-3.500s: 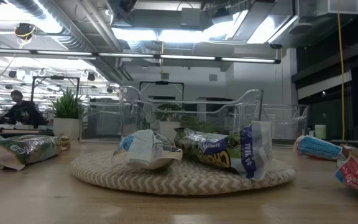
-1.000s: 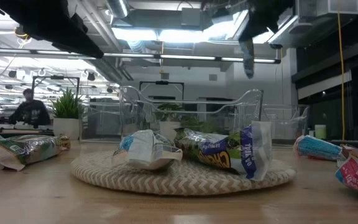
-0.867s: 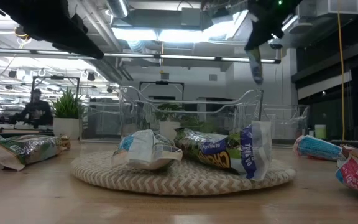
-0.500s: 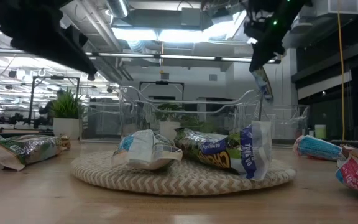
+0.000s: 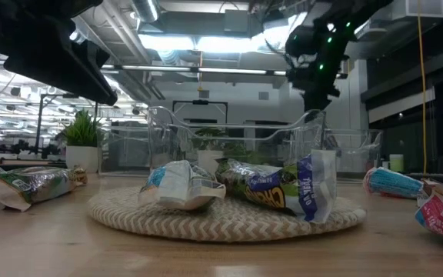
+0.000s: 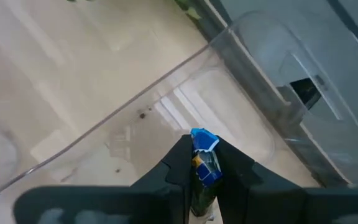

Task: Pick and place Granola Bars by type
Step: Put the blue granola bar into the top right transparent bin, then put the orange granola bar into the top left transparent bin

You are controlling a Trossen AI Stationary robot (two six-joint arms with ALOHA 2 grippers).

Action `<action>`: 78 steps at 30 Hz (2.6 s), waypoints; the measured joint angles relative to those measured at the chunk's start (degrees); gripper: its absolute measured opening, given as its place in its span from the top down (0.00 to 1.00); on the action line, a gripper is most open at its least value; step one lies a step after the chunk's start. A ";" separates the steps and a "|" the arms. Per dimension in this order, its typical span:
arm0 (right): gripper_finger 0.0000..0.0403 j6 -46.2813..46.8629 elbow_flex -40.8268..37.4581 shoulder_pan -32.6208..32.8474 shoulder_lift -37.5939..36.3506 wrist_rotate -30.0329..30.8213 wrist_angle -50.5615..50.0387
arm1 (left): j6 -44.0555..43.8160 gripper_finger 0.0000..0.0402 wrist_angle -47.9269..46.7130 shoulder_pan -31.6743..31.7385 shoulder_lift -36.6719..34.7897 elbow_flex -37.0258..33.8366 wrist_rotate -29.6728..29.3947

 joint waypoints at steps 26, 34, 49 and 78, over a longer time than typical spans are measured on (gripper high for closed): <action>0.86 -1.62 0.00 -4.01 10.06 -6.99 1.82 | -0.17 0.79 0.09 0.01 -0.01 0.02 -0.11; 0.86 -1.63 0.00 -4.01 10.06 -7.06 1.78 | 0.00 0.79 0.83 -0.01 -0.01 0.02 -0.08; 0.66 -2.77 0.00 -4.01 10.06 -6.95 1.60 | 0.00 0.79 0.81 0.01 -0.01 0.02 -0.04; 0.58 -6.05 0.02 9.34 -8.22 -7.55 2.40 | 0.30 0.79 0.77 -1.89 -0.01 0.02 -0.04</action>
